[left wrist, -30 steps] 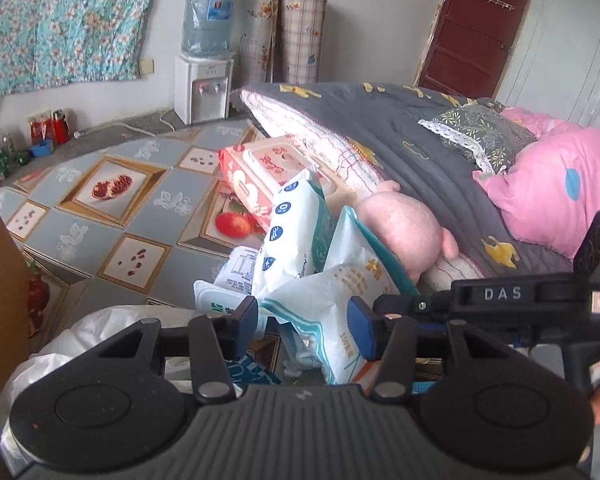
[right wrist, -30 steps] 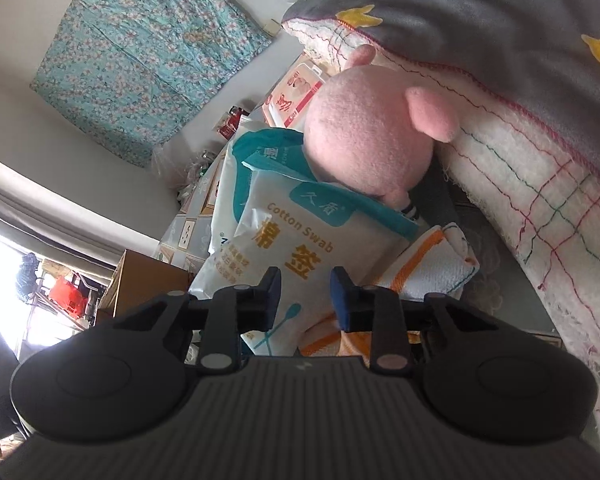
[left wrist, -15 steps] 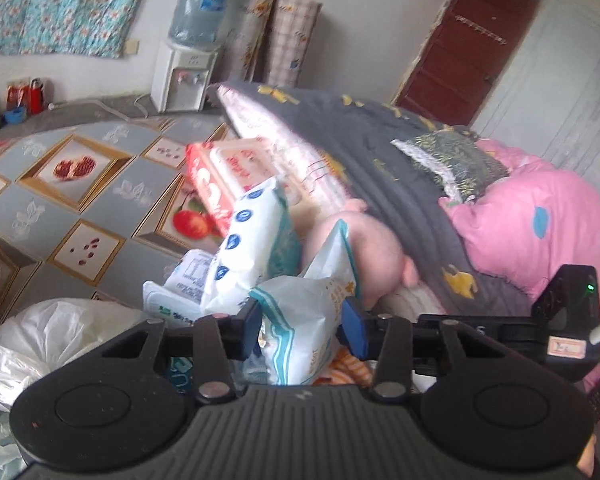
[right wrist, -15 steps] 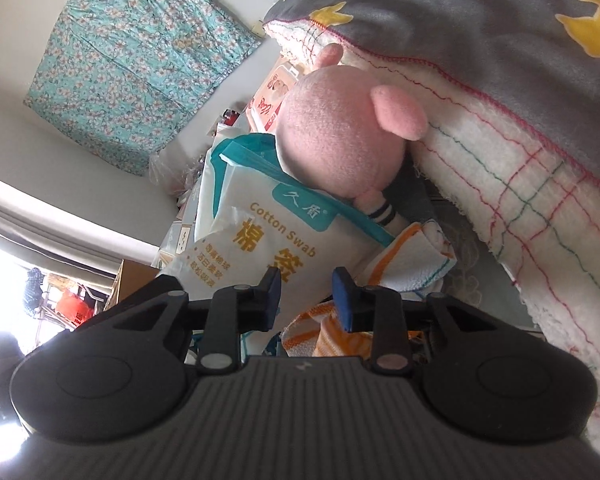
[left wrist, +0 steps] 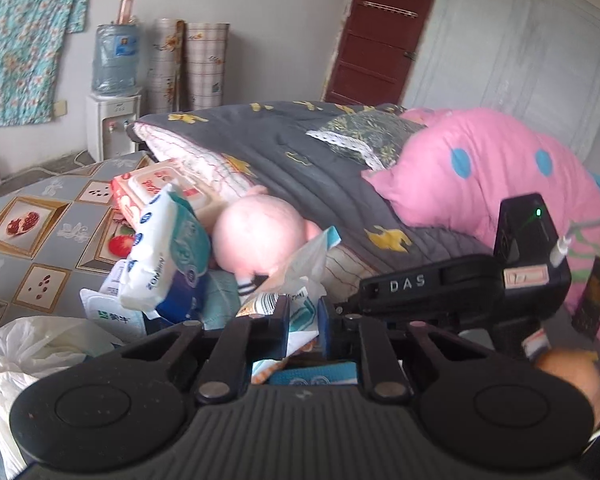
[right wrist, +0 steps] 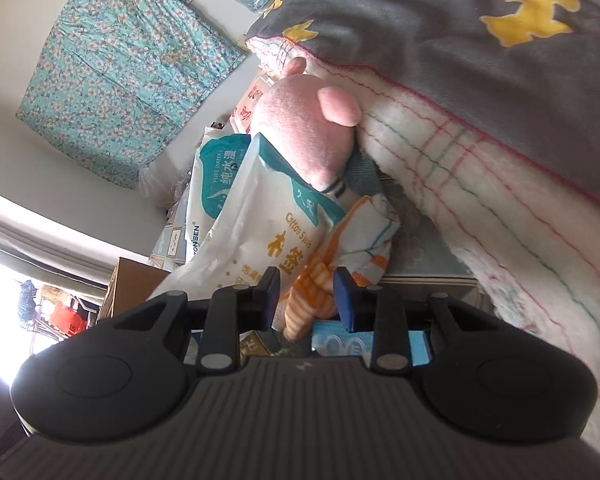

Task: Organize soft objects
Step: 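Grasp the clear cotton swab bag with the right gripper, then lift the cotton swab bag and carry it to the cardboard box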

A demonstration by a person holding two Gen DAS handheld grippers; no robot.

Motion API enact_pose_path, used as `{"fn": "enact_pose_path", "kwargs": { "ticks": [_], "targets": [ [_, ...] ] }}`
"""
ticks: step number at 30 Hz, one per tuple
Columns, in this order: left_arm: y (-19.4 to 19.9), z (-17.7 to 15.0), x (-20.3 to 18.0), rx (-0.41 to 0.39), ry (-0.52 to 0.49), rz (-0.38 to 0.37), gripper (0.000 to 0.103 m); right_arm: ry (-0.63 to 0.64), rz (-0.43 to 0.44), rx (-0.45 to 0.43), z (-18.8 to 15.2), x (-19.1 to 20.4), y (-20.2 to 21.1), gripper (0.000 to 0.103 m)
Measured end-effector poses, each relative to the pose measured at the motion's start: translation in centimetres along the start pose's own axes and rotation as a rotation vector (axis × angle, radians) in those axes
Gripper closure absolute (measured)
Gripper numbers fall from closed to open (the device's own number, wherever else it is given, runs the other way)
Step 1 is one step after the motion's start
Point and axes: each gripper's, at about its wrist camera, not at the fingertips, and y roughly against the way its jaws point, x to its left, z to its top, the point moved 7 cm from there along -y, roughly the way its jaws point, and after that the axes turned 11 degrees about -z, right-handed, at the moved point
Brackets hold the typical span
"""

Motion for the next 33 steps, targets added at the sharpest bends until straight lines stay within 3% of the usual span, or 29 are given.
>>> {"fn": "enact_pose_path", "kwargs": {
  "ticks": [3, 8, 10, 13, 21, 25, 28, 33],
  "targets": [
    [-0.6, -0.8, -1.1, 0.018, -0.046, 0.005, 0.088, -0.006, -0.022, -0.024, -0.2, -1.1, 1.2, 0.067],
    [-1.5, -2.1, -2.7, 0.050, -0.090, -0.013, 0.088, -0.037, -0.019, -0.083, 0.4, -2.8, 3.8, 0.047],
    [-2.0, -2.6, -3.4, 0.064, -0.109, -0.015, 0.088, -0.042, -0.006, -0.101, 0.7, -3.1, 4.8, 0.033],
    [-2.8, -3.2, -4.3, 0.078, -0.124, -0.025, 0.088, -0.006, 0.005, -0.104, 0.8, -2.4, 5.3, 0.024],
    [-4.4, -5.0, -5.4, 0.135, -0.127, -0.066, 0.085, 0.067, -0.060, -0.041, 0.2, -1.4, 3.0, 0.024],
    [-3.8, -5.5, -5.0, 0.167, -0.116, -0.079, 0.073, 0.054, -0.088, -0.012, -0.3, -2.5, 1.7, 0.037],
    [-2.3, -5.3, -4.1, 0.142, -0.093, -0.082, 0.064, 0.061, -0.099, -0.004, -0.5, -3.0, 1.4, 0.042],
    [-1.8, -4.1, -1.4, 0.114, 0.018, -0.038, 0.061, 0.068, -0.092, 0.014, -0.5, -3.2, 1.4, 0.043]
  ]
}}
